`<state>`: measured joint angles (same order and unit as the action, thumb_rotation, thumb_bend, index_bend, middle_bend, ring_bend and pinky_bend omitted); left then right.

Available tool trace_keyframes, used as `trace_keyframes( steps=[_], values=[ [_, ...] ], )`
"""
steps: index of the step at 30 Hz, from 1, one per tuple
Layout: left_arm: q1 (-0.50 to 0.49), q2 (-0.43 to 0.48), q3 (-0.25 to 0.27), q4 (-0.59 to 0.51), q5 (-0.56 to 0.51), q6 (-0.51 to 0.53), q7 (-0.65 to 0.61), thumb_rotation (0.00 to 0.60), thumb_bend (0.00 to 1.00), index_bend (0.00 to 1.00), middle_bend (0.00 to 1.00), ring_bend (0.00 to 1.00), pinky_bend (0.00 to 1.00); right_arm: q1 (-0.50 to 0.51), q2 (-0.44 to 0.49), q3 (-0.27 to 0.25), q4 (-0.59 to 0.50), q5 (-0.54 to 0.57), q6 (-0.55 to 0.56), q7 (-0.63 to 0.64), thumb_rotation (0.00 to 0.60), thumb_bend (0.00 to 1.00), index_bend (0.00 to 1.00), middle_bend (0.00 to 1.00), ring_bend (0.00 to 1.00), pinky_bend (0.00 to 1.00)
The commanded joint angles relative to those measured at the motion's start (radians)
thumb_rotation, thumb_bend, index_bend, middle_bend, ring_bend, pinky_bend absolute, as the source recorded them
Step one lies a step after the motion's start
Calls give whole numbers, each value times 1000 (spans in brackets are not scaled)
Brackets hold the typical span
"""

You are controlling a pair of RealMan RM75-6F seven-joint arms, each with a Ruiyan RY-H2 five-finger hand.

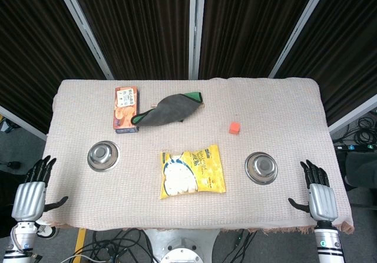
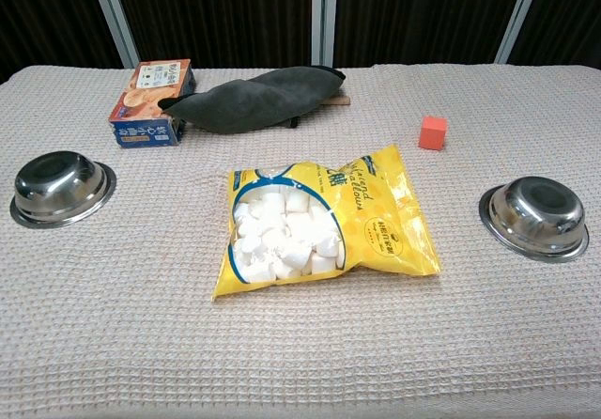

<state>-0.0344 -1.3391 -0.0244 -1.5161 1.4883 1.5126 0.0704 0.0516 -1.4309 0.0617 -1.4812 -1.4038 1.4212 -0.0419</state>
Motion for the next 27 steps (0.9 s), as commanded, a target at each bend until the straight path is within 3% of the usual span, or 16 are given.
trace_keyframes(
  steps=[1, 5, 9, 16, 21, 27],
  values=[
    [-9, -3, -4, -3, 4, -6, 8, 600, 42, 6, 15, 0, 141, 4, 1, 3, -2, -1, -3, 3, 600, 0, 0, 0, 0, 0],
    [-35, 5, -10, -18, 13, -34, 20, 600, 42, 6, 16, 0, 141, 9, 11, 4, -16, 6, -16, -10, 600, 0, 0, 0, 0, 0],
    [-102, 24, -30, -18, 9, -127, 20, 600, 42, 8, 16, 0, 141, 35, 47, 6, -47, 54, -94, -59, 600, 0, 0, 0, 0, 0],
    [-280, 24, -93, 57, -77, -401, 6, 600, 42, 9, 16, 0, 141, 155, 83, 74, -76, 219, -295, -191, 600, 0, 0, 0, 0, 0],
    [-394, 10, -101, 120, -170, -621, 43, 600, 42, 8, 15, 0, 141, 241, 49, 105, -57, 312, -393, -272, 600, 0, 0, 0, 0, 0],
    [-459, -14, -91, 160, -219, -716, 98, 600, 42, 8, 16, 0, 141, 302, 2, 114, -45, 361, -430, -325, 600, 0, 0, 0, 0, 0]
  ],
)
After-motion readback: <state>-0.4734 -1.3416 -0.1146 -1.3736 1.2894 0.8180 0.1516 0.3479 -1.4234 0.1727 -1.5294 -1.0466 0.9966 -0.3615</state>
